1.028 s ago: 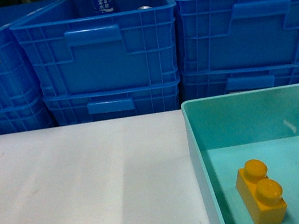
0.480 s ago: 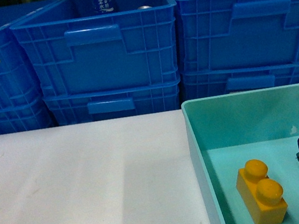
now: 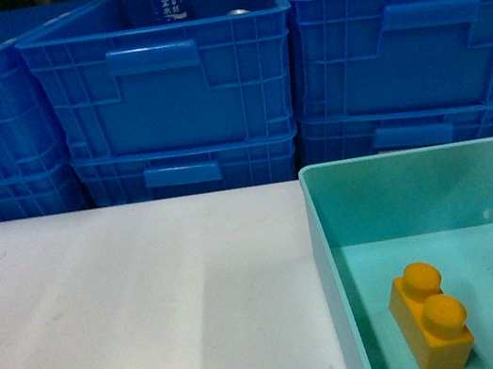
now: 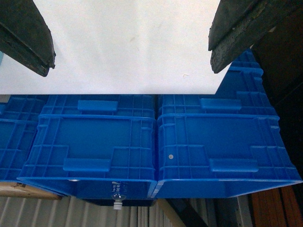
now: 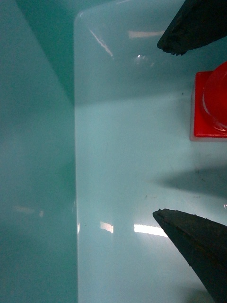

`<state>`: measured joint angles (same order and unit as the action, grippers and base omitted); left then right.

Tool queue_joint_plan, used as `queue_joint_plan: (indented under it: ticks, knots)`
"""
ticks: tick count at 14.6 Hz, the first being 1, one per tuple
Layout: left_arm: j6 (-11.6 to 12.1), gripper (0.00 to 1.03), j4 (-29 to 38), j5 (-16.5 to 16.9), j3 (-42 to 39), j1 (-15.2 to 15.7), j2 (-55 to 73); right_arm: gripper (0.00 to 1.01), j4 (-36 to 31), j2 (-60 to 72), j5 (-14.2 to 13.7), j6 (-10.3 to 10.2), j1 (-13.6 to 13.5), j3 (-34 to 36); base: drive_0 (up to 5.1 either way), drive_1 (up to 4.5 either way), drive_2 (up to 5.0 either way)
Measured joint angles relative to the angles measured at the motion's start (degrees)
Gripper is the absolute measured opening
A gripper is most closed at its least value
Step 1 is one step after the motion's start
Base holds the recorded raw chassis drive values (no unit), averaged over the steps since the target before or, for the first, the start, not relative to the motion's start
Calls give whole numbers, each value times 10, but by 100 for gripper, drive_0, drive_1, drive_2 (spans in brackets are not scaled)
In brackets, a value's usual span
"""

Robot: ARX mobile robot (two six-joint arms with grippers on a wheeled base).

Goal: Pick red block from blue box to shelf

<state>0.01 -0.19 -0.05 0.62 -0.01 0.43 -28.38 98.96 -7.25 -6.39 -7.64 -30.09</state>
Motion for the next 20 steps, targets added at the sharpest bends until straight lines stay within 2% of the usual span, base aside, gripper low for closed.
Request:
queue_joint_plan:
  ticks: [6,9,12,13,15,17,20]
  knots:
    - [0,98,0,0,0,0,0,98,-7,23,-4,0,2,2,0,0,0]
    - [0,98,0,0,0,0,0,71,-7,30,-7,0,2,-2,0,0,0]
    - [0,98,0,0,0,0,0,38,-7,35,-6,0,1,-6,0,0,0]
    - [0,98,0,0,0,0,0,31,-3,32,-7,0,-3,-6,0,0,0]
    - [0,98,0,0,0,0,0,29,26,-7,3,0,-13,-8,0,0,0]
    - [0,98,0,0,0,0,0,29,60,-79,25,3,-23,-21,0,0,0]
    - [0,98,0,0,0,0,0,29,51,-198,32,28,-24,-21,0,0,0]
